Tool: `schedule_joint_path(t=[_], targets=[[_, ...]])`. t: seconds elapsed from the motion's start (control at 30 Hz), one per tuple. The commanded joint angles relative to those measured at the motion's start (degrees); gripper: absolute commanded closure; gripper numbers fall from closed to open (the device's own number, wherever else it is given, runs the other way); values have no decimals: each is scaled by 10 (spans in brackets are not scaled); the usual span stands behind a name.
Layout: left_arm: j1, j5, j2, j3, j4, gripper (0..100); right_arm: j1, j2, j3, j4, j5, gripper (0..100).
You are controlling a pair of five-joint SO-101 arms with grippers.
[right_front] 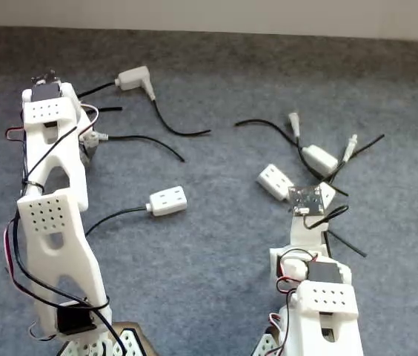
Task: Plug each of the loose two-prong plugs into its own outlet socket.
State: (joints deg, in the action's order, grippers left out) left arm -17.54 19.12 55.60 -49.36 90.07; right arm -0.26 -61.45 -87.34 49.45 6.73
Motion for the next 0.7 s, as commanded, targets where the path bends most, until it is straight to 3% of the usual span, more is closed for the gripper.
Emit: schedule_joint_path(t=[0.0, 0.23, 0.37, 0.67], targets=[[25, 0, -5, -53, 4, 977, -6, -2, 0, -10, 6, 771], [98, 0, -5, -325, 98, 993, -6, -2, 0, -10, 6, 771], [147, 0, -4, -451, 102, 993, -6, -2, -1, -10, 6, 771], [307, -2, -55, -460, 104, 993, -6, -3, 0, -10, 6, 771]])
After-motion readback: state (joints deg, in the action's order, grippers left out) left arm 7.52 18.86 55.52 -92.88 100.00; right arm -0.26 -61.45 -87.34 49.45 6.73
